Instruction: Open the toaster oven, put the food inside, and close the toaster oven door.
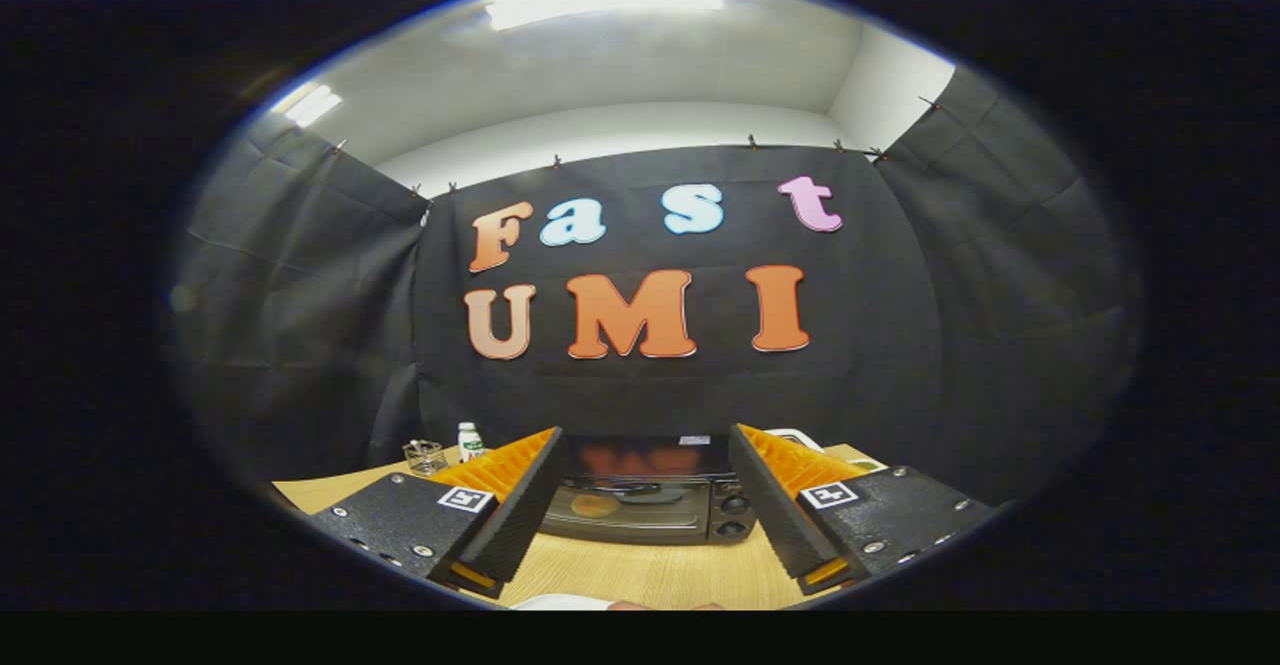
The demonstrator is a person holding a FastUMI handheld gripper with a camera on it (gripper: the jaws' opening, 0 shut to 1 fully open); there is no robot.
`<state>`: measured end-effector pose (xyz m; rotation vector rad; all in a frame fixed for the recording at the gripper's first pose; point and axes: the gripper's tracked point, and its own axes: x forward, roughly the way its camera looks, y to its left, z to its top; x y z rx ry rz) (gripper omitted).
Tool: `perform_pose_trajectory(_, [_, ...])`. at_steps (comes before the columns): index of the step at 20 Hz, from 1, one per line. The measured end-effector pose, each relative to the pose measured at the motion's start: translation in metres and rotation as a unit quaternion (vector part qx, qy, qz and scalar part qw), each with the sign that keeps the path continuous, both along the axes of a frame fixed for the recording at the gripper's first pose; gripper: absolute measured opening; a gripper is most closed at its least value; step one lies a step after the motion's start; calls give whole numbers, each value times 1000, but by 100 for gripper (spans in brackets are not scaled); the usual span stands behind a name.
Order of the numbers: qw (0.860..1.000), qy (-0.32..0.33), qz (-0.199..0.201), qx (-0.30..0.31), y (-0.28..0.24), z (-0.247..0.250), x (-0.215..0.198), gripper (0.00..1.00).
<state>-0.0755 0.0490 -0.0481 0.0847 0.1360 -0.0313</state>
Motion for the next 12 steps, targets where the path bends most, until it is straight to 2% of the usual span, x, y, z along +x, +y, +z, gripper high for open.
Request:
perform_pose_trajectory(3, [1000, -16, -13, -7, -13, 11, -5, 97])
perform_pose_trajectory(12, [995, -49, -25, -85, -20, 19, -12, 97])
